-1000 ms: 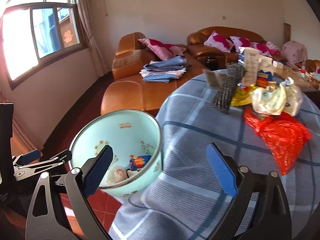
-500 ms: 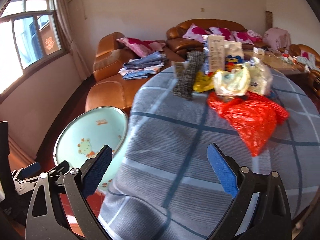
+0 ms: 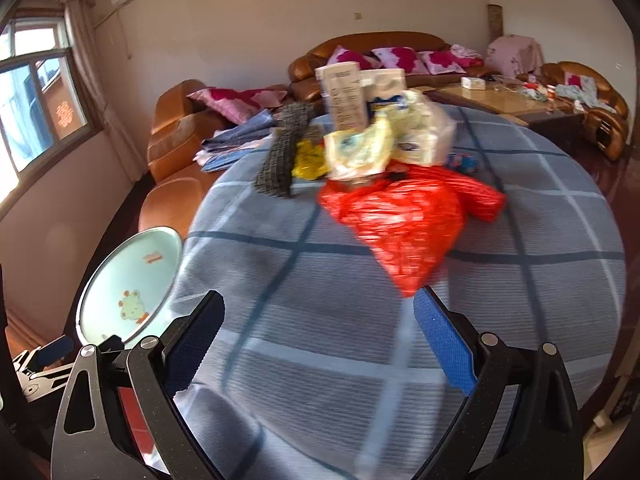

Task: Collect trash
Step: 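Move both tools back from the bin toward the trash pile, then grasp the gray knit bundle with the left tool while the right tool grasps the yellow-white plastic bag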

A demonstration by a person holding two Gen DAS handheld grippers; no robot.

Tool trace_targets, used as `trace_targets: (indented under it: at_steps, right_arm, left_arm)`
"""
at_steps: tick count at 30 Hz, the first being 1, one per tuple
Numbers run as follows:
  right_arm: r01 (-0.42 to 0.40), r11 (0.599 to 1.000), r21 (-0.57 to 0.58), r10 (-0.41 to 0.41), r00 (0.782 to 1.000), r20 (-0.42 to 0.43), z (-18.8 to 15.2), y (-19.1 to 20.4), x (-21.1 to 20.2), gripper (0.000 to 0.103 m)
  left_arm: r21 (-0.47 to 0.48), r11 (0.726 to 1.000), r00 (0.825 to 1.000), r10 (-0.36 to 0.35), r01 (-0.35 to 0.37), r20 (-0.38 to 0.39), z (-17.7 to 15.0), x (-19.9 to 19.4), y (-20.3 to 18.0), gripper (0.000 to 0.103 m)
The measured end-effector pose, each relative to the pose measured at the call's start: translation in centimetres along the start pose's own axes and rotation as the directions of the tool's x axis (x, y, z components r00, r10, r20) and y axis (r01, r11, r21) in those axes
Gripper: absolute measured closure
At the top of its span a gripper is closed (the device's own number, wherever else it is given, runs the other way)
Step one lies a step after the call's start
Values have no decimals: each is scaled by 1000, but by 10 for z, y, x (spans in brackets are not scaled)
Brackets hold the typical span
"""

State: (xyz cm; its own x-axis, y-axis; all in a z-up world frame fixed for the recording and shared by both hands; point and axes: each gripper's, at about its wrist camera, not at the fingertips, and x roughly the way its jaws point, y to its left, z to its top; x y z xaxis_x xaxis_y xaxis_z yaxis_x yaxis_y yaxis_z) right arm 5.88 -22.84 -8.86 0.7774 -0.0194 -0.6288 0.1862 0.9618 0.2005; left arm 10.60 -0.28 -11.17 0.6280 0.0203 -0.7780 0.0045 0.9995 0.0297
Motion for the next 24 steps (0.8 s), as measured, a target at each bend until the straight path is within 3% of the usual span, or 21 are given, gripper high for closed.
trace_targets:
  at_steps: [6, 15, 19, 24]
  right_arm:
    - [55, 997, 49, -55, 998, 6, 4, -37, -4, 12]
    - [117, 986, 119, -117, 993, -7, 9, -89, -5, 39]
    - [122, 983, 139, -123, 992, 0, 17, -107, -4, 39]
    - [99, 986, 136, -105, 994, 41, 49, -119, -4, 38]
  left_arm:
    - [21, 999, 999, -50, 50, -17, 1, 5, -28, 6]
    - [103, 990, 995, -94, 97, -28, 4, 14, -76, 6]
    - [122, 988, 995, -94, 97, -30, 11, 20, -87, 6]
    - [136, 987, 996, -92, 91, 1, 33, 27, -90, 6]
